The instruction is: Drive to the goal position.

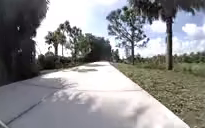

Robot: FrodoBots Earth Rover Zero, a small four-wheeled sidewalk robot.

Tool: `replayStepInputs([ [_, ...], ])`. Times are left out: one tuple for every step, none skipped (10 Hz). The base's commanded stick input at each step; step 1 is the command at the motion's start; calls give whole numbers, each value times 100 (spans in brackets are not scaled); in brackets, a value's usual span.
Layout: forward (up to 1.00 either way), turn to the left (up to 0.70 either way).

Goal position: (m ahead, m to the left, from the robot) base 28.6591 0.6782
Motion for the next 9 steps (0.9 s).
replayStepInputs([
  [84, 0],
  [85, 0],
  [85, 0],
  [84, 0],
  [85, 0],
  [84, 0],
  [84, 0],
  [84, 0],
  [85, 0],
])
